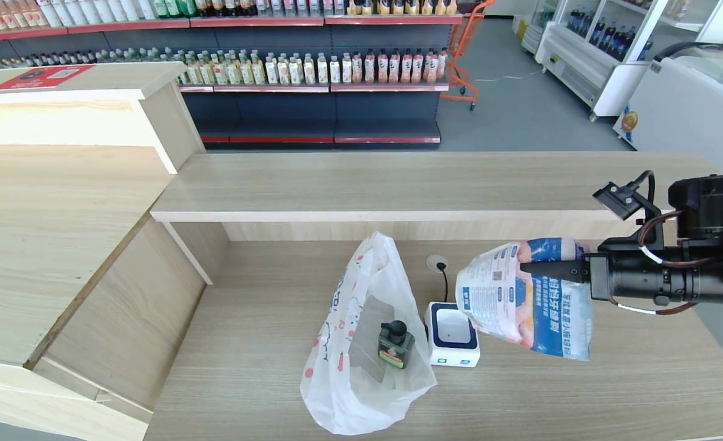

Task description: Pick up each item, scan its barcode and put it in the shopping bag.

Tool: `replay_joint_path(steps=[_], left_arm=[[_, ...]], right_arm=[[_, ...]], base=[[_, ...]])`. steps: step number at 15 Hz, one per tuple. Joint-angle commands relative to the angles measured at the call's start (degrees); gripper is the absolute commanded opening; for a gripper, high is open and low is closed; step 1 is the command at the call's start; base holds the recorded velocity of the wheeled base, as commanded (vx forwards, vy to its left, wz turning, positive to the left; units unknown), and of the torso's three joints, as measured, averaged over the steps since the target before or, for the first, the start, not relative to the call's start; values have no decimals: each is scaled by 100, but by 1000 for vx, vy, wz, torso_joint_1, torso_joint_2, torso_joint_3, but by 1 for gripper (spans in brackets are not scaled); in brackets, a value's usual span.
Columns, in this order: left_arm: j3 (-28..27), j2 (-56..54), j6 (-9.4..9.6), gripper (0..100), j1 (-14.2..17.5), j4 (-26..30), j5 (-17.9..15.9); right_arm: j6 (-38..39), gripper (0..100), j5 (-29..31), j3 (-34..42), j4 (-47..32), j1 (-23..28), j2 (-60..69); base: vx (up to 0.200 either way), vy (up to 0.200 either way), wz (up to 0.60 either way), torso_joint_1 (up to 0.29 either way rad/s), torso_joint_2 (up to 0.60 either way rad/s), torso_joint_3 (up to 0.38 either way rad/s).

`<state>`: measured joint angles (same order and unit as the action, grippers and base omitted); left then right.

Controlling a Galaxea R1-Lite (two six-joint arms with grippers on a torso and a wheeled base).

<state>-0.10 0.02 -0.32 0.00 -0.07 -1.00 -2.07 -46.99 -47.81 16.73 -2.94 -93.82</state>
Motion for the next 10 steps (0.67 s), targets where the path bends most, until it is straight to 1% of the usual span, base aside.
replay_joint_path(steps=[1,2,4,6,8,10], left_arm=[[1,-2,-3,100,0,-1,-6],[1,-2,-3,100,0,-1,-6],[1,-2,-3,100,0,-1,-6],[1,-2,-3,100,0,-1,-6],[1,-2,-3,100,0,-1,-6],[1,-2,-3,100,0,-1,-6]], right_arm=[[-21,0,24,-35,15,-111,-260],[-109,0,32,-62,24,-198,-330],[-443,0,15,-255,33,-190,-655],[-461,0,-11,-545,50,-234,-1042],[-487,0,-29,-949,68,-418,-1473],[-637,0,-38,-1389,393,-647,-2114]], base=[[0,0,0,0,0,0],[0,0,0,0,0,0],[0,0,0,0,0,0],[0,0,0,0,0,0],[0,0,0,0,0,0],[0,0,0,0,0,0]])
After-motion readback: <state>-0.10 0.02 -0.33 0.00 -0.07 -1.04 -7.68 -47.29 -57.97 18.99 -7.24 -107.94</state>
